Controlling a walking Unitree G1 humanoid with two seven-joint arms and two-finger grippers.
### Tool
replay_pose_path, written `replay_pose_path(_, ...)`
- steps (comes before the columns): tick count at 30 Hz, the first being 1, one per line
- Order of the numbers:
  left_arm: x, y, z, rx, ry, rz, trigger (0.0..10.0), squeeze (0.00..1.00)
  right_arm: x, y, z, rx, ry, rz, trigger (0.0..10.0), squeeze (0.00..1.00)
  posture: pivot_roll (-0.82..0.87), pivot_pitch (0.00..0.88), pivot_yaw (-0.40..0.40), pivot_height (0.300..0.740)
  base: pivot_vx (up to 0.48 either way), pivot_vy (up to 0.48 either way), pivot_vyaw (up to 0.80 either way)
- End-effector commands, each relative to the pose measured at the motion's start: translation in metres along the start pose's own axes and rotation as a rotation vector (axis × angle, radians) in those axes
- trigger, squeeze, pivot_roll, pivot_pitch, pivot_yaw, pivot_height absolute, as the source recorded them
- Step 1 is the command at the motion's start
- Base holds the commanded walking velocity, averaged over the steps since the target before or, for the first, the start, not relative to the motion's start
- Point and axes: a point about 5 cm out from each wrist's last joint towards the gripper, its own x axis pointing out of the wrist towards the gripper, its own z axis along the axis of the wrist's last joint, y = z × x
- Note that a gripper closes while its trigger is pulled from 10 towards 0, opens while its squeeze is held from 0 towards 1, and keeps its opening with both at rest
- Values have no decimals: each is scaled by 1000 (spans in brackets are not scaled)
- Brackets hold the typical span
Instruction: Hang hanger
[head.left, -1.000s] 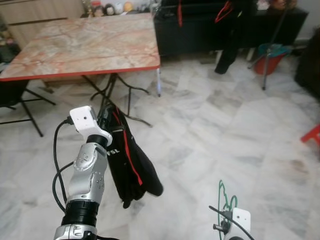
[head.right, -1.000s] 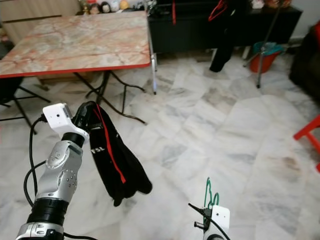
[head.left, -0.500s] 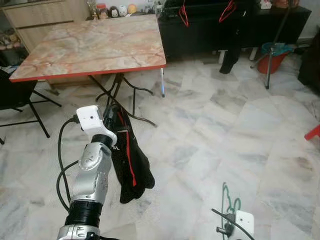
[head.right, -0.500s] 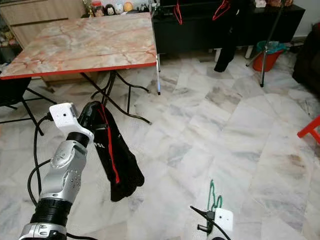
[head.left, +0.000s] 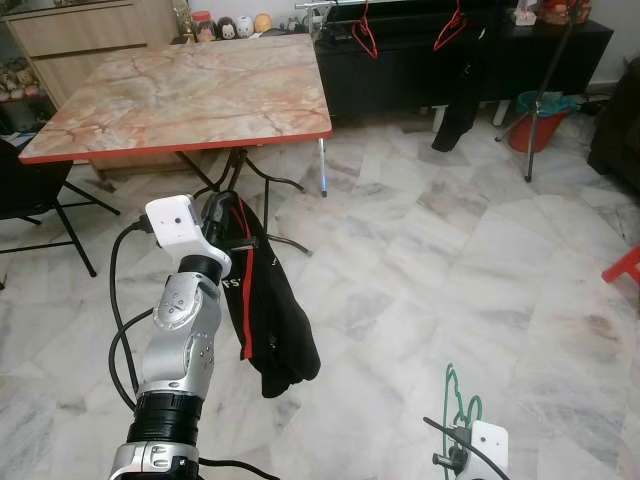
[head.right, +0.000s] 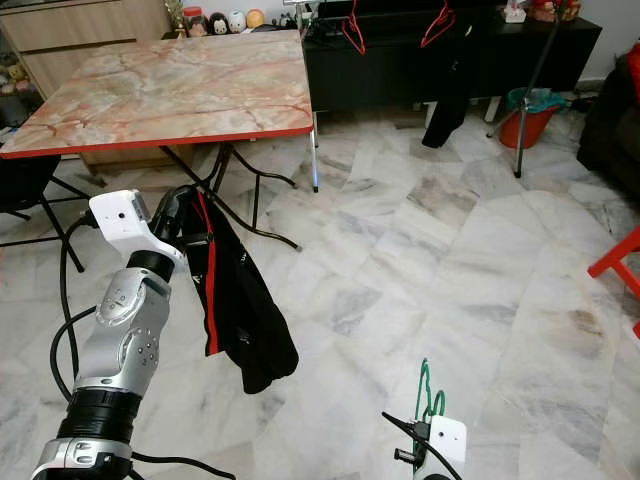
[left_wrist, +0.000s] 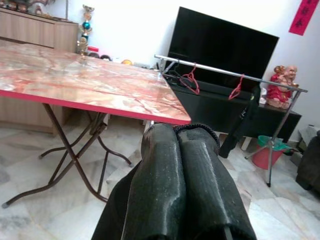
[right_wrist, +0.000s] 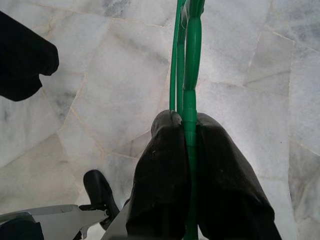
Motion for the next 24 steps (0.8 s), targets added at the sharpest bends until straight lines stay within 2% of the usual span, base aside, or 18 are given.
replay_pose_path(1, 4, -4, 15, 21, -53, -15, 10000, 0, 1, 4, 1, -14, 2, 13, 10000, 0, -169, 25, 77, 740, 0, 0, 0)
replay_pose_path(3, 4, -4, 15, 22, -52, -14, 10000, 0, 2, 5, 3, -29, -2, 13, 10000, 0, -169, 25, 77, 740, 120, 0, 0)
replay_pose_path(9, 4, -3, 15, 22, -51, -9, 10000, 0, 2, 8, 4, -25, 0, 14, 10000, 0, -169, 23, 75, 740, 249, 0, 800)
replay_pose_path(24, 5, -2, 16, 25, -45, -4, 10000, 0, 2, 4, 3, 22, 1, -18, 10000, 0, -168, 24, 77, 740, 265, 0, 0)
